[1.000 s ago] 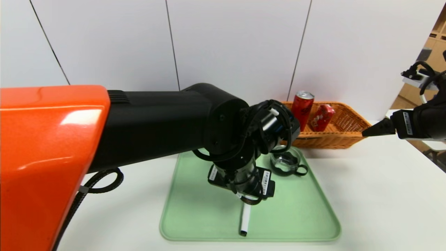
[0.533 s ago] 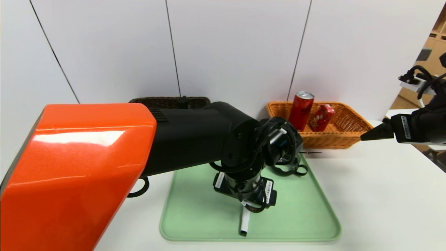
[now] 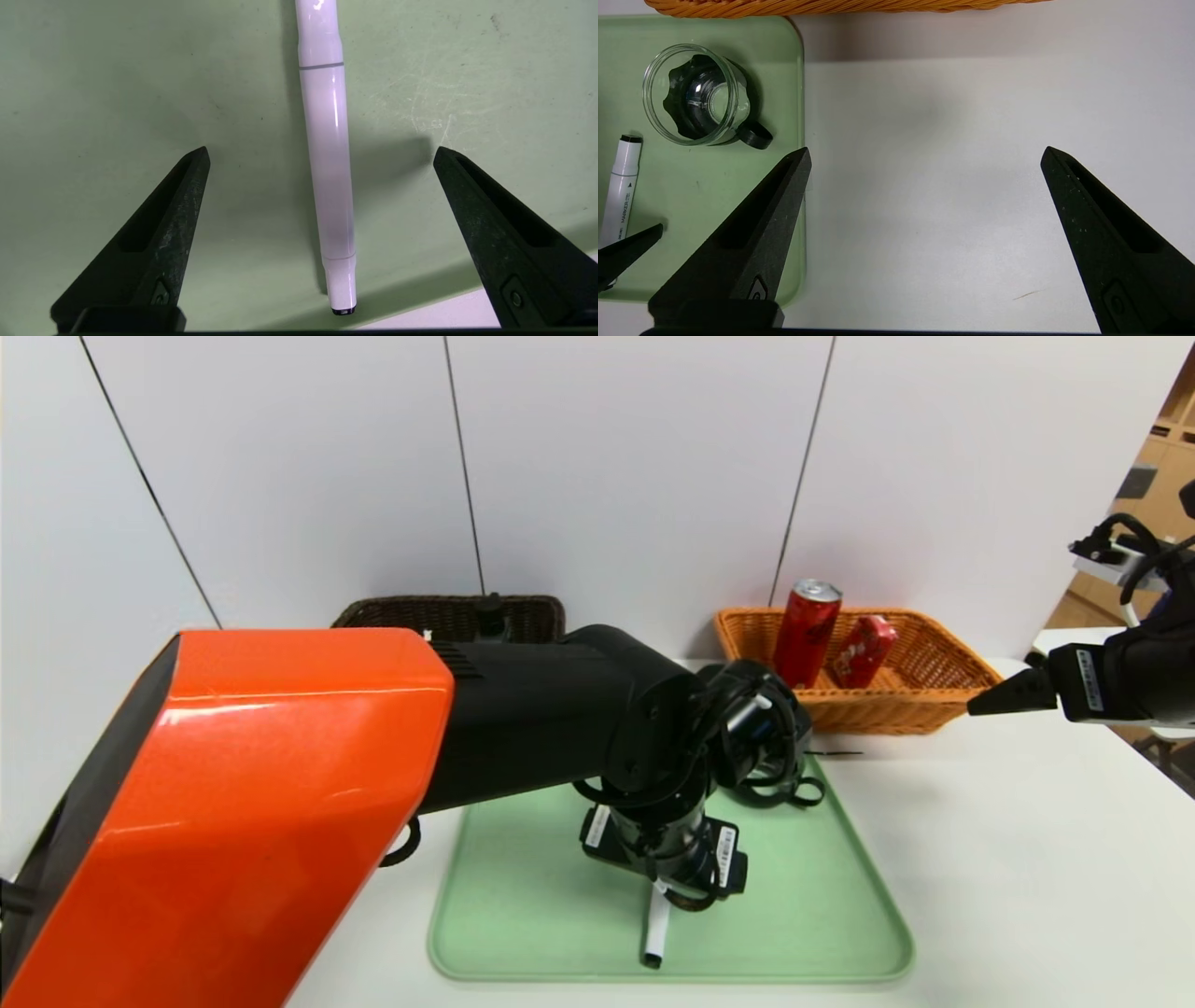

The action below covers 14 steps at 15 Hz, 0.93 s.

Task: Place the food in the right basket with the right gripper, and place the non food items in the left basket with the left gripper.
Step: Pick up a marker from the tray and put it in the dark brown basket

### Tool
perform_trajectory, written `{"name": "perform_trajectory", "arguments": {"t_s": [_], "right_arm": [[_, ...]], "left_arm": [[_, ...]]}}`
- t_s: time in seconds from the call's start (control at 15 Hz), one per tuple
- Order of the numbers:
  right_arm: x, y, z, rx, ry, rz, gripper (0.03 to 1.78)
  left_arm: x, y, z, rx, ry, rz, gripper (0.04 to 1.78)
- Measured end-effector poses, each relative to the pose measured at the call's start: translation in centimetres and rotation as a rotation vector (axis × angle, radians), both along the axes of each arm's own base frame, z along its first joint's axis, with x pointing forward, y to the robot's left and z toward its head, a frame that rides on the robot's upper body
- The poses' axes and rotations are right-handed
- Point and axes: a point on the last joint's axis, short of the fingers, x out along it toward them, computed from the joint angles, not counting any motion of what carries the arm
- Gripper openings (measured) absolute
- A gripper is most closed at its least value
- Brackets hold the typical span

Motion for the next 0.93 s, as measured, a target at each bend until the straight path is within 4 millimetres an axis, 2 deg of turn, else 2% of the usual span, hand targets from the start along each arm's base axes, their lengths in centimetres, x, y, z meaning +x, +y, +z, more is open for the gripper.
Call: {"name": "perform_trajectory", "arguments": {"t_s": [0.13, 0.33, 0.6, 0.73, 0.93], "right_arm": [[0.0, 0.0, 0.0, 0.001, 0.0, -0.001, 1.7], [0.0, 0.0, 0.0, 0.0, 0.0, 0.0, 1.7], [0.05, 0.05, -0.02, 0.0, 0.0, 0.002, 1.7], [0.07, 0.07, -0.03, -0.001, 0.0, 0.003, 1.7], [0.03, 0.07, -0.03, -0.001, 0.0, 0.003, 1.7]], "left_arm": [[0.04, -0.09, -0.3, 0.001, 0.012, -0.004, 1.69], [0.24, -0.1, -0.29, -0.05, 0.061, -0.001, 1.19], [0.35, -0.05, -0.46, -0.047, 0.066, 0.003, 0.76], [0.39, -0.04, -0.68, -0.04, 0.071, 0.004, 0.15], [0.41, -0.08, -0.91, -0.031, 0.073, 0.001, 0.15]]}}
